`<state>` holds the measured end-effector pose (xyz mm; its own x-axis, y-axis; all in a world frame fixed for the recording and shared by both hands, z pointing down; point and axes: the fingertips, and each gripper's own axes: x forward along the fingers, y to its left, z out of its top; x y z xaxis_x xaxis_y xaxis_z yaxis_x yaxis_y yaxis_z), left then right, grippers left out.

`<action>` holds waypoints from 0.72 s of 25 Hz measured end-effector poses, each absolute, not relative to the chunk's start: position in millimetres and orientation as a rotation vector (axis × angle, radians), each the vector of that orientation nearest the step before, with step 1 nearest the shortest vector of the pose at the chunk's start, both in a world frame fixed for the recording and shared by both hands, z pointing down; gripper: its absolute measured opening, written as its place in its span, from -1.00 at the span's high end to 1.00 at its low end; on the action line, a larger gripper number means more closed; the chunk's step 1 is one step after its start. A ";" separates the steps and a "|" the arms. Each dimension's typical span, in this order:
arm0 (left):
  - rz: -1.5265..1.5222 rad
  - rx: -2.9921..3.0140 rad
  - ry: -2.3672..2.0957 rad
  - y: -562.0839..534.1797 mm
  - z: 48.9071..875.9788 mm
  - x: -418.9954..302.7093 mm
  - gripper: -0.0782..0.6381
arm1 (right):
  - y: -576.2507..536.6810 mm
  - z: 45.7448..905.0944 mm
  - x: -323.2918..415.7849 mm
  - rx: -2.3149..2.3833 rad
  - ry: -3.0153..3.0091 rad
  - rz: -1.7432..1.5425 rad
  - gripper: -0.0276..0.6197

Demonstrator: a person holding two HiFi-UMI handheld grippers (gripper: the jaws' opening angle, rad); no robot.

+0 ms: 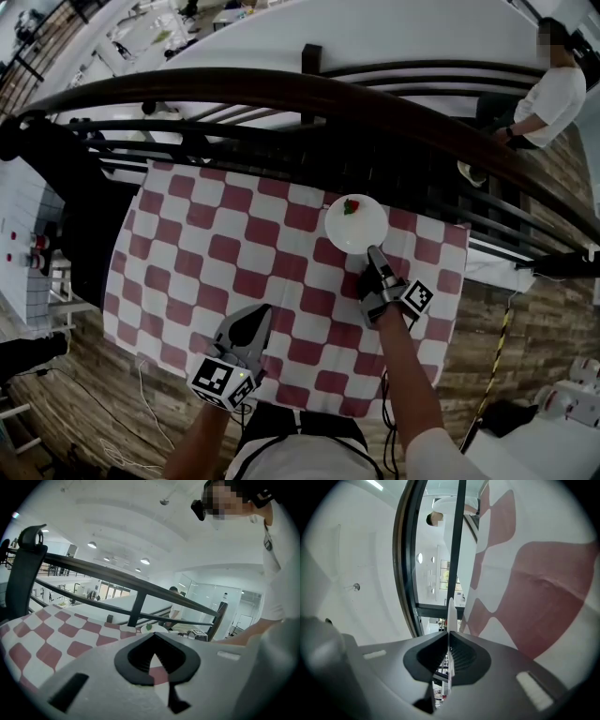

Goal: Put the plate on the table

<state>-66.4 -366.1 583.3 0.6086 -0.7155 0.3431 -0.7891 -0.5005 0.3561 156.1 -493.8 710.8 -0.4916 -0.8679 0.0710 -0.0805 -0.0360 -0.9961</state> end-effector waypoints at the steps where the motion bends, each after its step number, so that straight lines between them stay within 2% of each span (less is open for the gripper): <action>1: 0.205 2.356 -1.192 -366.1 584.3 -66.0 0.76 | -493.9 711.9 157.0 -1.015 1.609 -1.592 0.85; 18: 0.173 2.313 -1.218 -360.1 596.9 -61.1 0.76 | -499.6 722.6 155.3 -1.033 1.603 -1.621 0.85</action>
